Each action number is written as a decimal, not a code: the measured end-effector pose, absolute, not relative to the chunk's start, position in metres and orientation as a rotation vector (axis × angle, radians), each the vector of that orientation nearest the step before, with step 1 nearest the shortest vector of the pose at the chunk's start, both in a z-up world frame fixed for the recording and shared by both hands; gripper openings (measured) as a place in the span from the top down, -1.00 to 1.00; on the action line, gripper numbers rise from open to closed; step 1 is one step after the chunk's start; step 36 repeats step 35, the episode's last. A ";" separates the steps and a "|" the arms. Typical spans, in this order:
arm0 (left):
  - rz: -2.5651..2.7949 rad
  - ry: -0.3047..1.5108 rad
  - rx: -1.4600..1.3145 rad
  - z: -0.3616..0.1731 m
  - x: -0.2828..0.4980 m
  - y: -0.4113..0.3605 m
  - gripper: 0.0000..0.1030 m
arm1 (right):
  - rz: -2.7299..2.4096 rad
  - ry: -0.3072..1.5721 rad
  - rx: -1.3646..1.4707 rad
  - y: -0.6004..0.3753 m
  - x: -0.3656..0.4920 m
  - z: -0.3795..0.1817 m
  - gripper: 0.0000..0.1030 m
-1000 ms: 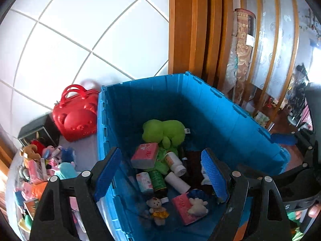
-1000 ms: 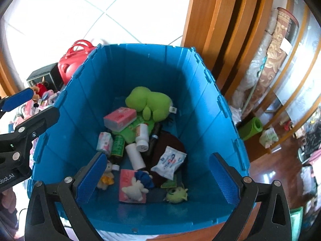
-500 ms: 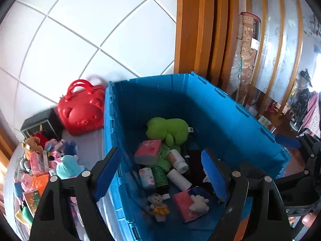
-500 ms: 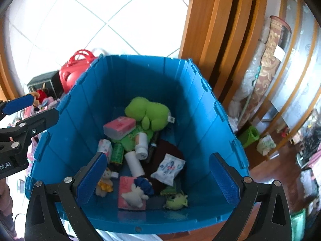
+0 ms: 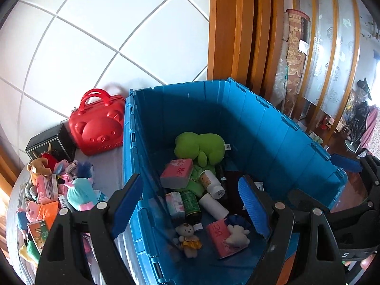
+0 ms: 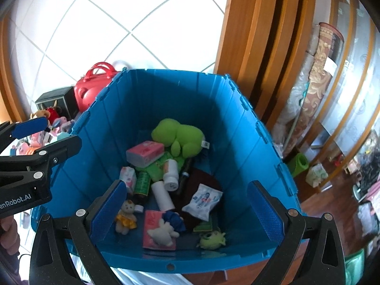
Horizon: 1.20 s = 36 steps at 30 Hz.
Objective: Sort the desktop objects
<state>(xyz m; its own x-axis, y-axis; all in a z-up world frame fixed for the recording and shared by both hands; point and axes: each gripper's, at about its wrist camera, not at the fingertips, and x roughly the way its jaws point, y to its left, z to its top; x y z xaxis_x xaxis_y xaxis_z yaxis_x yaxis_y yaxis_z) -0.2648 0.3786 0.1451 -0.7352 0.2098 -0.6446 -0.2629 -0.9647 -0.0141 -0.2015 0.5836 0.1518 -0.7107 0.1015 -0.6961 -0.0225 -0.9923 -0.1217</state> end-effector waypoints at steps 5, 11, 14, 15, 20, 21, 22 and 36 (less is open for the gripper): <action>2.705 0.124 -0.990 0.145 -0.265 0.379 -0.60 | 2.841 -0.156 -1.169 0.585 -0.201 0.151 -1.00; 2.701 0.133 -0.995 0.143 -0.263 0.380 -0.60 | 2.844 -0.155 -1.178 0.587 -0.202 0.150 -1.00; 2.695 0.130 -1.001 0.142 -0.263 0.379 -0.60 | 2.847 -0.154 -1.177 0.588 -0.202 0.150 -1.00; 2.694 0.128 -1.001 0.142 -0.262 0.378 -0.60 | 2.847 -0.155 -1.177 0.588 -0.202 0.149 -1.00; 2.696 0.125 -1.017 0.142 -0.262 0.379 -0.60 | 2.845 -0.151 -1.180 0.589 -0.203 0.149 -1.00; 2.693 0.129 -1.019 0.141 -0.262 0.380 -0.60 | 2.846 -0.149 -1.181 0.589 -0.203 0.149 -1.00; 2.691 0.131 -1.017 0.141 -0.261 0.380 -0.60 | 2.846 -0.147 -1.183 0.590 -0.203 0.149 -1.00; 2.695 0.149 -1.006 0.139 -0.260 0.384 -0.60 | 2.840 -0.141 -1.191 0.594 -0.206 0.145 -1.00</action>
